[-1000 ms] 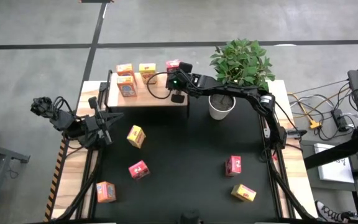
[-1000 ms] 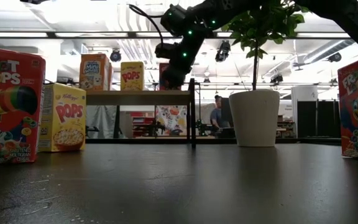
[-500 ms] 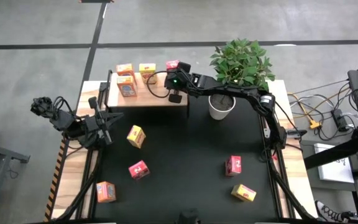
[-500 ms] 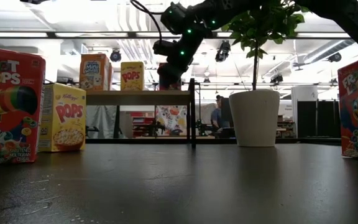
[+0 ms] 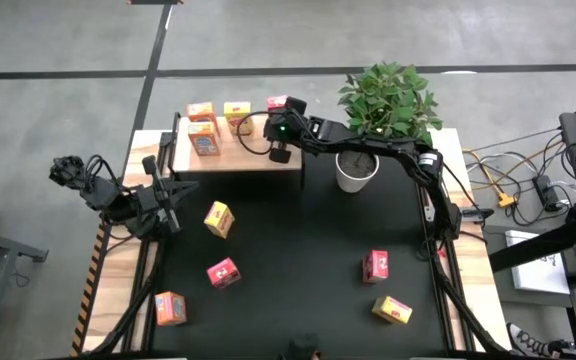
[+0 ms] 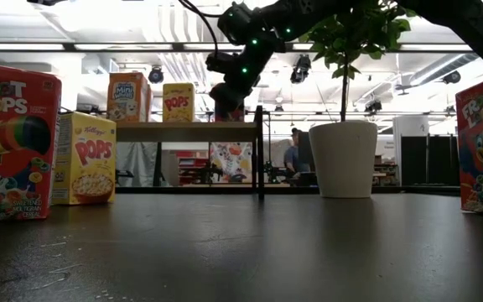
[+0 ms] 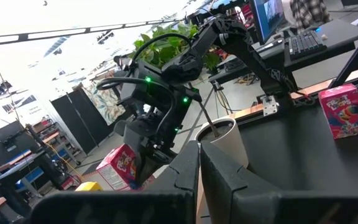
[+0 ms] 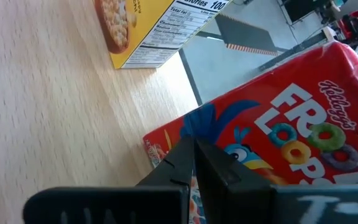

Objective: Stack cereal on shelf
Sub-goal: Put the center red cereal box on the shelf, then put the left yellow cereal box on the shelf

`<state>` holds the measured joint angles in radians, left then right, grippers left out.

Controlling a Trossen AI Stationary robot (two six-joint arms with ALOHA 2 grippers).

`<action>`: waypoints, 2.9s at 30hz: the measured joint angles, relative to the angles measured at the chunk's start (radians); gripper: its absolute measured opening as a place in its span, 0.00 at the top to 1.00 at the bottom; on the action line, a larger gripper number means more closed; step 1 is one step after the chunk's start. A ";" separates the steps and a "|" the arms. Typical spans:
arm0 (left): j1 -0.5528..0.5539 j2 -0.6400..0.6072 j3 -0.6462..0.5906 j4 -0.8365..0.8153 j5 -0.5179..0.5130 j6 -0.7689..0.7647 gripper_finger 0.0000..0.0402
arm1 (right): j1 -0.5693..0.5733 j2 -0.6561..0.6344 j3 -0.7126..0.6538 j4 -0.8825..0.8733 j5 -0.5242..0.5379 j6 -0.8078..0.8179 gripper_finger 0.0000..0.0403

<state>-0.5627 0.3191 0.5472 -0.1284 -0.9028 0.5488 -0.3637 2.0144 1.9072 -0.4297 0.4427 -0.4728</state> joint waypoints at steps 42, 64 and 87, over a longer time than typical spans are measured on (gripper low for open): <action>0.000 0.207 0.027 0.114 0.005 -0.236 1.00 | 0.464 -0.315 -0.215 -0.281 0.002 0.304 0.98; 0.061 0.763 0.624 -1.201 0.279 -1.602 1.00 | 0.577 -0.671 -0.884 0.466 0.002 0.101 0.98; 0.202 0.858 0.481 -1.139 0.472 -1.884 0.48 | 0.574 -0.724 -0.959 0.517 -0.006 -0.019 0.98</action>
<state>-0.3606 1.1772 1.0279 -1.2673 -0.4313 -1.3349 0.2101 1.2902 0.9485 0.0873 0.4371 -0.4914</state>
